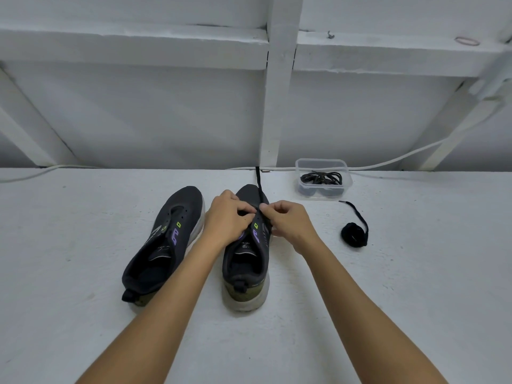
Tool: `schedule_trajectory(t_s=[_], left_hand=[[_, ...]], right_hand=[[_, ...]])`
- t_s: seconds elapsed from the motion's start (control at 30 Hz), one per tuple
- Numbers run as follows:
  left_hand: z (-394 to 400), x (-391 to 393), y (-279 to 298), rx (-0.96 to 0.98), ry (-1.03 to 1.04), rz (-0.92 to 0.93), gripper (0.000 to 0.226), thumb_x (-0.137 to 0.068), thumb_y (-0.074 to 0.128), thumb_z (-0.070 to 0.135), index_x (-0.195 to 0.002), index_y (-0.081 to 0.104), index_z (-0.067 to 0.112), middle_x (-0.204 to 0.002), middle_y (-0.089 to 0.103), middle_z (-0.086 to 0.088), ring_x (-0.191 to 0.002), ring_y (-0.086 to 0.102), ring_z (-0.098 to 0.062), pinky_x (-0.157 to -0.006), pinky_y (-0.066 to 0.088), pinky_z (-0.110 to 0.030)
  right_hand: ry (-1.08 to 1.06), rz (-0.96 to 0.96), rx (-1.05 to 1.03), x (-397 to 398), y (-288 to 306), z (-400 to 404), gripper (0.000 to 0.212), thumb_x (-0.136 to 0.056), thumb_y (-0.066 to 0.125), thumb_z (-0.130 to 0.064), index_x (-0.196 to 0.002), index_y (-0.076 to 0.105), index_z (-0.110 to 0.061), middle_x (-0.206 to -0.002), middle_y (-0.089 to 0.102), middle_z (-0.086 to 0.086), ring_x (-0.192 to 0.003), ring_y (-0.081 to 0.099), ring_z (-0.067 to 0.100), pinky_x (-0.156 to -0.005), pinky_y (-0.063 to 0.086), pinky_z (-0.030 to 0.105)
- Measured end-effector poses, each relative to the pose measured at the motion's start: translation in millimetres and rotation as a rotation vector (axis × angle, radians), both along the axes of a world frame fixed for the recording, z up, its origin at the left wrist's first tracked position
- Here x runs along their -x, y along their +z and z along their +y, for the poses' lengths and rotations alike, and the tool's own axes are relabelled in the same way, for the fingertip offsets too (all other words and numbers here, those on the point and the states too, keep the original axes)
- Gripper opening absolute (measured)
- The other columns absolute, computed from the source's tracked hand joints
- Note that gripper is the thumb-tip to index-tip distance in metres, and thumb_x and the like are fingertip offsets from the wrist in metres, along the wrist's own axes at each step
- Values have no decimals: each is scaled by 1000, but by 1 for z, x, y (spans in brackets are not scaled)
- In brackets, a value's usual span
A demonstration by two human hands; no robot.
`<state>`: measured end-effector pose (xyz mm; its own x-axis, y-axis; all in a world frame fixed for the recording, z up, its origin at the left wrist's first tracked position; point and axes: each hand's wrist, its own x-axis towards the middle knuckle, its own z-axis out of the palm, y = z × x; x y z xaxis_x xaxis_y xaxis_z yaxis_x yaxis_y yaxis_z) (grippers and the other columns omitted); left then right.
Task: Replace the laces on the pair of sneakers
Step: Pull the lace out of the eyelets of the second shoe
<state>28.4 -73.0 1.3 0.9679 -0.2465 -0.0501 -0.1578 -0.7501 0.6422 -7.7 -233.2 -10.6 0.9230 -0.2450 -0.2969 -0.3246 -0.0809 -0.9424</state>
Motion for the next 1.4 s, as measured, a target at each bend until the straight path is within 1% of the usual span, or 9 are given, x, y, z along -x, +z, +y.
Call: schedule_trajectory(t_s=[0.13,0.37,0.5,0.67,0.8,0.93,1.07,1.27,1.4], left_hand=[[-4,2,-11,153,57,16,9,-91,70,26,-97,78,27,-107,49,4,-107,53,-14,-91,43,-26],[-8,5,-20,189,61,-31,10,-93,69,25,-99,77,25,-102,45,6,-109,50,-19,-98,47,-38],[-11,4,-22,208,89,-23,7,-92,70,28,-94,77,27,-102,47,6,-109,52,-19,-97,48,-43],[-12,2,-25,226,66,5,9,-92,70,26,-97,77,26,-105,47,6,-111,52,-18,-100,48,-42],[-11,2,-26,215,61,-31,8,-93,68,26,-95,76,27,-99,48,13,-108,53,-17,-97,48,-46],[-15,2,-22,120,69,-42,9,-96,63,31,-91,71,32,-101,53,12,-108,49,-15,-96,44,-49],[-17,1,-25,137,101,-24,11,-96,62,29,-92,72,28,-99,56,11,-105,54,-18,-96,45,-49],[-17,2,-25,88,79,-64,13,-97,62,30,-94,75,27,-98,59,11,-104,53,-18,-95,44,-49],[-14,3,-27,134,38,-49,14,-97,61,27,-99,75,26,-98,59,11,-104,54,-17,-94,46,-48]], right_hand=[[5,43,1,-4,-1,0,11,-94,67,-19,-86,73,-13,-67,66,-7,-64,60,9,-66,56,26],[27,56,-58,-1,4,-4,20,-93,72,-28,-83,71,-11,-66,67,-5,-67,65,9,-75,63,31],[45,44,-18,-1,2,-4,11,-97,64,-15,-90,69,-10,-73,66,0,-68,62,12,-71,58,29],[42,25,-16,5,-9,-4,12,-101,56,-18,-95,64,-12,-92,68,7,-84,64,17,-87,59,42],[39,-6,-35,5,-7,-6,9,-98,63,-15,-105,67,-10,-94,69,6,-84,67,16,-84,62,40],[48,-29,25,5,-13,-7,26,-92,72,-14,-117,69,-10,-94,72,2,-86,70,13,-84,62,36],[27,-41,95,2,-20,-3,29,-86,78,-20,-113,75,-13,-97,77,0,-93,73,16,-92,60,43],[22,-25,107,0,-21,-2,32,-86,79,-18,-117,75,-12,-102,78,-2,-96,74,12,-94,59,41],[21,-12,40,-1,-19,-5,20,-89,77,-14,-109,77,-14,-99,78,0,-95,74,16,-91,60,44]])
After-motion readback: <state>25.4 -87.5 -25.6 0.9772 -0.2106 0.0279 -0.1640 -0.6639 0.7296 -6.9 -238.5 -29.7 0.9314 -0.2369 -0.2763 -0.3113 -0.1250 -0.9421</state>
